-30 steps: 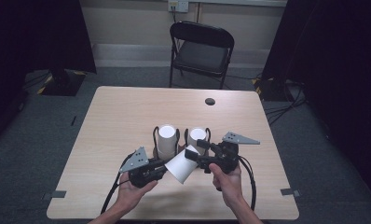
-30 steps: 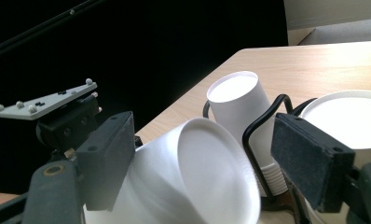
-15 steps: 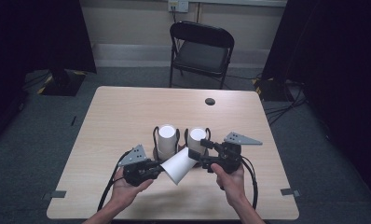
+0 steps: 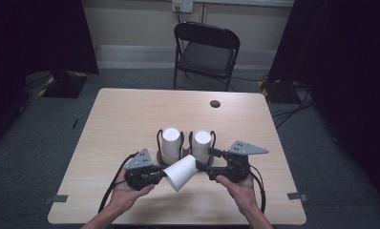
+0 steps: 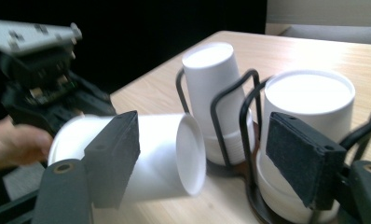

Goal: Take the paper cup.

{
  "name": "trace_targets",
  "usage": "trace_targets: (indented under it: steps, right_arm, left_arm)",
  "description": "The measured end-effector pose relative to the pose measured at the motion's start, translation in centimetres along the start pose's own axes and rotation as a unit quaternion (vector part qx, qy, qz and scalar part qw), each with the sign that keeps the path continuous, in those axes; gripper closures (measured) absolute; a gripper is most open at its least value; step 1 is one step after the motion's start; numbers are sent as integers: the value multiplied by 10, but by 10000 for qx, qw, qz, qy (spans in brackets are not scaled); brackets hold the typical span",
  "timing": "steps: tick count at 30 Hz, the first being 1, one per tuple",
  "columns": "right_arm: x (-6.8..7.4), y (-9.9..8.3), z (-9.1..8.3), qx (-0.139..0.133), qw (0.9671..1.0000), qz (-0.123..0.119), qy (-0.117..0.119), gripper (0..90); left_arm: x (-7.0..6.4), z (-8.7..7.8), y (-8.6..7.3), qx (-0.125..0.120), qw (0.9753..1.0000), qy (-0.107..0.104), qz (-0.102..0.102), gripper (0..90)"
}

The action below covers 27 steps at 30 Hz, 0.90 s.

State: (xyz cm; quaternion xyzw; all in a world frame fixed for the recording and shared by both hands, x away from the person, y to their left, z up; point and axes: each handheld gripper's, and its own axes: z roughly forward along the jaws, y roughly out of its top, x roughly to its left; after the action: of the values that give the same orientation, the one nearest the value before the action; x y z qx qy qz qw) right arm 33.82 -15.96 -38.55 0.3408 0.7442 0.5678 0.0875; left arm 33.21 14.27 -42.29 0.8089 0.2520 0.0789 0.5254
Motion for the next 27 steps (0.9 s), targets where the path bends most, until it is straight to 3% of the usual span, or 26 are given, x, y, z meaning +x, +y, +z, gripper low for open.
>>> trace_targets:
  steps: [9, 12, 16, 27]
  right_arm:
    - [4, -8, 0, 242, 9995, -205, -30, 175]
    - [6, -10, 1, 342, 9989, -296, 73, 168]
    - [8, -13, 3, 341, 9978, -515, 254, 143]
    - [17, -14, 9, 542, 9931, -878, 556, 161]
  left_arm:
    - [5, -1, 1, 274, 9995, 134, -39, 847]
    - [7, -1, 2, 379, 9992, 76, -69, 847]
    - [11, 3, 6, 730, 9970, -215, -121, 846]
    - [12, 4, 13, 1051, 9942, -192, 83, 847]
